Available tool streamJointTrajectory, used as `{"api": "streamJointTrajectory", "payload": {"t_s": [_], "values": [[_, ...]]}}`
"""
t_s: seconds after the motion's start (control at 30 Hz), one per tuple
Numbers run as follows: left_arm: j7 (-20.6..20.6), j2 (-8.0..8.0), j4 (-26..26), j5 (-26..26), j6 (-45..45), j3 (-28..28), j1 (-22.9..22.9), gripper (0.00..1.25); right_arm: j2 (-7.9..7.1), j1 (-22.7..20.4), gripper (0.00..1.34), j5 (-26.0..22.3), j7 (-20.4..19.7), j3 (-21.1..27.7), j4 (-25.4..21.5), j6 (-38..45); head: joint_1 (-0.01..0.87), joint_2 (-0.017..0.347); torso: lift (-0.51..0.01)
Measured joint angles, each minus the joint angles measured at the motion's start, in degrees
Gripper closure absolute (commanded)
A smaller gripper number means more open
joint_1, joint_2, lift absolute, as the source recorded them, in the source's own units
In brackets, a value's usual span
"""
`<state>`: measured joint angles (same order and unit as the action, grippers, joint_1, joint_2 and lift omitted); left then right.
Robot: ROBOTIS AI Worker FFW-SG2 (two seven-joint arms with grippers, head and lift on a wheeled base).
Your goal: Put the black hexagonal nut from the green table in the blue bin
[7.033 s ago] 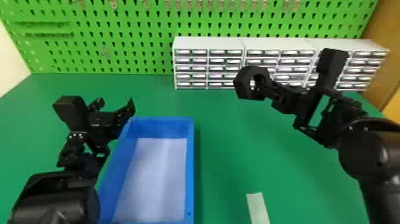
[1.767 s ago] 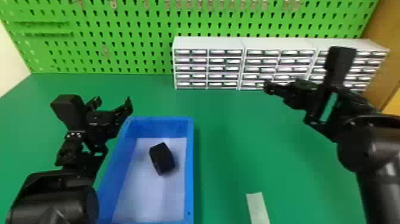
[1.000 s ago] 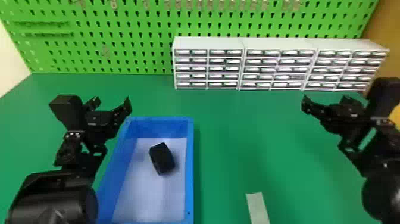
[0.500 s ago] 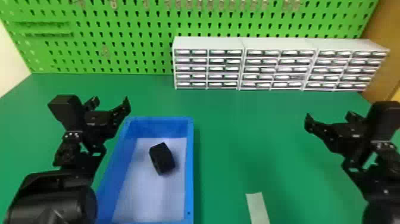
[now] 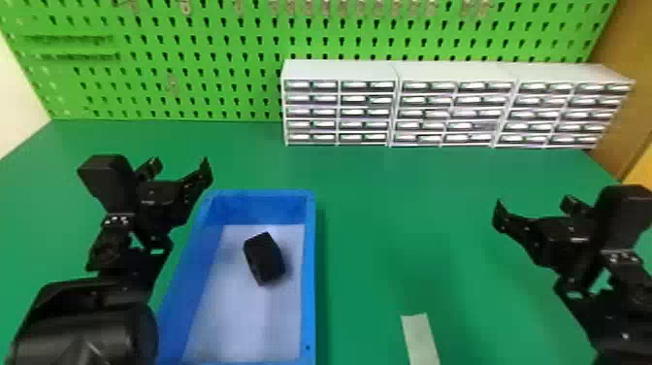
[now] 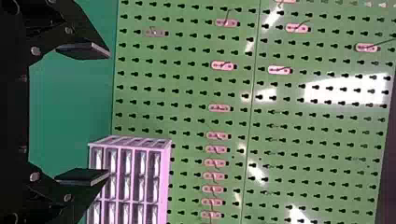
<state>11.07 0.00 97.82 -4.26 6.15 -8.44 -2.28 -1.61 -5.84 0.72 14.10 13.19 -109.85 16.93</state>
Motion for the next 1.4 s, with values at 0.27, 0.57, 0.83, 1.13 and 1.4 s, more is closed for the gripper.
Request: {"api": "streamJointTrajectory", "payload": {"t_s": [0.27, 0.57, 0.83, 1.13, 1.4], "values": [[0.0, 0.0, 0.0, -0.04, -0.09, -0.15, 0.07, 0.36, -0.01, -0.22, 0.09, 0.57, -0.01, -0.82, -0.02, -0.74, 0.686, 0.051, -0.097], [-0.06, 0.0, 0.0, -0.05, -0.35, -0.11, -0.14, 0.36, -0.15, 0.0, 0.09, 0.66, -0.04, -0.9, -0.02, -1.35, 0.686, 0.051, -0.097], [-0.09, 0.0, 0.0, -0.09, -0.35, -0.08, -0.18, 0.36, -0.15, 0.04, 0.09, 0.77, -0.04, -1.02, -0.02, -1.59, 0.686, 0.051, -0.097], [-0.09, 0.0, 0.0, -0.2, -0.36, -0.06, -0.18, 0.36, -0.01, -0.17, 0.09, 0.96, -0.03, -1.04, 0.13, -2.32, 0.686, 0.051, -0.097], [-0.09, 0.0, 0.0, -0.29, -0.44, 0.05, -0.16, 0.36, 0.07, -0.28, 0.09, 1.03, -0.03, -1.16, 0.15, -2.01, 0.686, 0.051, -0.097]]}}
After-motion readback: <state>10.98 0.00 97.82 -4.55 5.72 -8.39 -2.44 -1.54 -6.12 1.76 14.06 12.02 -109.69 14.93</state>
